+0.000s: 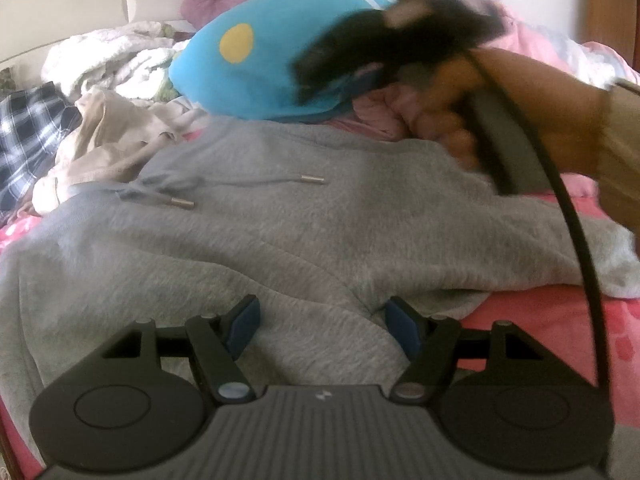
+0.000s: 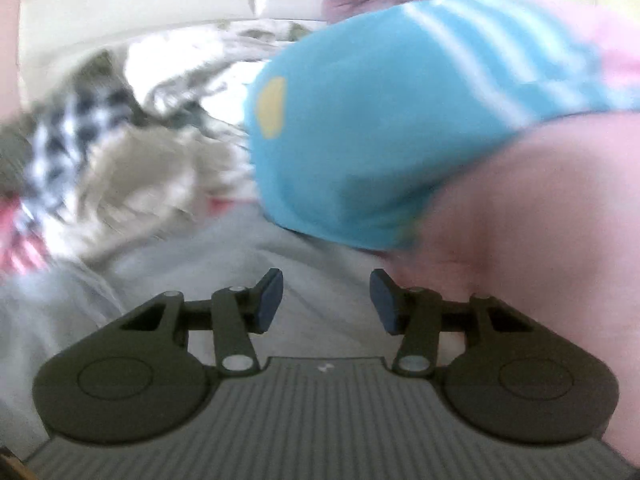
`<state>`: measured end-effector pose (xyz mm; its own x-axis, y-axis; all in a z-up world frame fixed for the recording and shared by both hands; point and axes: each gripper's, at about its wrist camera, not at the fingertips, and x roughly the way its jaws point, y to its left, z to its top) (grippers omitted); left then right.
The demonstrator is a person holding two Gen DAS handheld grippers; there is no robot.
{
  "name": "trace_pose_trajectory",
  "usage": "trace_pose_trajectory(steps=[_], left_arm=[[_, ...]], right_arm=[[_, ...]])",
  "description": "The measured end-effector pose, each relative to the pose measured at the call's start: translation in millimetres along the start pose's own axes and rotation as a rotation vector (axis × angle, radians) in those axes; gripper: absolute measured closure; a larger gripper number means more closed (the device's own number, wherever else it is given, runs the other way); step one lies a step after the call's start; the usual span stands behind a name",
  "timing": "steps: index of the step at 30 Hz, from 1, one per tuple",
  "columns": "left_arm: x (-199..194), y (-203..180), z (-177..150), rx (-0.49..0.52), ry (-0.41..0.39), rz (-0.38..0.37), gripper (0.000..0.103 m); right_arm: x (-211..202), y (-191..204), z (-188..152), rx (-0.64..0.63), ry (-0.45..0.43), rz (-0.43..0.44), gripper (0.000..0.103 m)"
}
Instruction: Fold clothes
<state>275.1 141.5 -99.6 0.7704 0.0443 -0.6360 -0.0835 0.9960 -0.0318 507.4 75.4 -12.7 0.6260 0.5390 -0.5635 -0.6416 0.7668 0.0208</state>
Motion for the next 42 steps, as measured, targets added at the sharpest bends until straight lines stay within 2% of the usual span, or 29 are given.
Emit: trace_pose_trajectory(steps=[2, 8, 9, 11, 14, 15, 16, 17, 18, 20, 22, 25, 27, 31, 34, 36, 38, 42], left_arm=[[0.0, 0.3, -0.1, 0.000, 0.000, -0.002, 0.032], [0.1, 1.2, -0.4, -0.002, 0.002, -0.007, 0.031], [0.1, 1.3, -0.4, -0.002, 0.002, -0.008, 0.031], [0.1, 1.4, -0.6, -0.002, 0.002, -0.009, 0.031], [0.1, 1.4, -1.0, -0.002, 0.001, -0.008, 0.031], [0.3, 1.4, -1.0, 0.000, 0.000, -0.008, 0.031], [0.2, 1.4, -1.0, -0.001, 0.000, -0.009, 0.031], [-0.1, 1.4, -1.0, -0.001, 0.000, -0.009, 0.031], [-0.3, 1.5, -1.1, -0.001, 0.000, -0.009, 0.031], [-0.4, 1.4, -1.2, -0.001, 0.000, -0.009, 0.031], [-0.4, 1.5, -1.4, -0.002, 0.000, -0.009, 0.031], [-0.4, 2.5, -1.2, -0.002, 0.000, -0.014, 0.031], [0.0, 3.5, -0.7, -0.005, 0.002, -0.019, 0.031], [1.0, 2.4, -0.7, -0.001, 0.001, -0.016, 0.031], [1.1, 1.4, -1.0, -0.001, 0.000, -0.011, 0.031], [1.1, 0.8, -1.2, -0.001, 0.000, -0.009, 0.031], [1.1, 0.1, -1.4, -0.001, -0.001, -0.006, 0.031], [1.4, 0.0, -1.2, -0.001, -0.001, -0.006, 0.031]], right_arm=[[21.8, 0.3, 7.1, 0.058, 0.022, 0.050, 0.056], [89.1, -7.5, 13.6, 0.158, 0.103, 0.079, 0.055], [97.0, -6.7, 15.5, 0.160, 0.102, 0.090, 0.055], [111.5, -7.0, 16.4, 0.176, 0.142, 0.165, 0.055], [122.6, 0.4, 19.6, 0.126, 0.177, 0.167, 0.056], [123.9, 2.8, 20.6, 0.111, 0.186, 0.170, 0.059], [125.2, 5.3, 21.6, 0.095, 0.195, 0.172, 0.073], [126.4, 7.7, 22.6, 0.079, 0.205, 0.174, 0.100], [122.6, 14.2, 24.0, 0.041, 0.181, 0.163, 0.103], [114.3, 27.6, 27.0, -0.039, 0.130, 0.140, 0.103], [104.1, 41.4, 33.2, -0.116, 0.022, 0.109, 0.103], [106.4, 48.5, 39.2, -0.151, -0.038, 0.061, 0.103], [115.4, 49.0, 36.2, -0.193, -0.020, 0.026, 0.103], [122.2, 36.0, 29.5, -0.119, 0.015, 0.036, 0.103], [120.1, 21.6, 32.7, -0.017, 0.038, 0.067, 0.097], [119.1, 13.1, 32.9, 0.025, 0.066, 0.081, 0.083], [120.0, 8.7, 28.1, 0.039, 0.094, 0.090, 0.056], [125.7, 2.8, 19.6, 0.060, 0.148, 0.107, 0.045]])
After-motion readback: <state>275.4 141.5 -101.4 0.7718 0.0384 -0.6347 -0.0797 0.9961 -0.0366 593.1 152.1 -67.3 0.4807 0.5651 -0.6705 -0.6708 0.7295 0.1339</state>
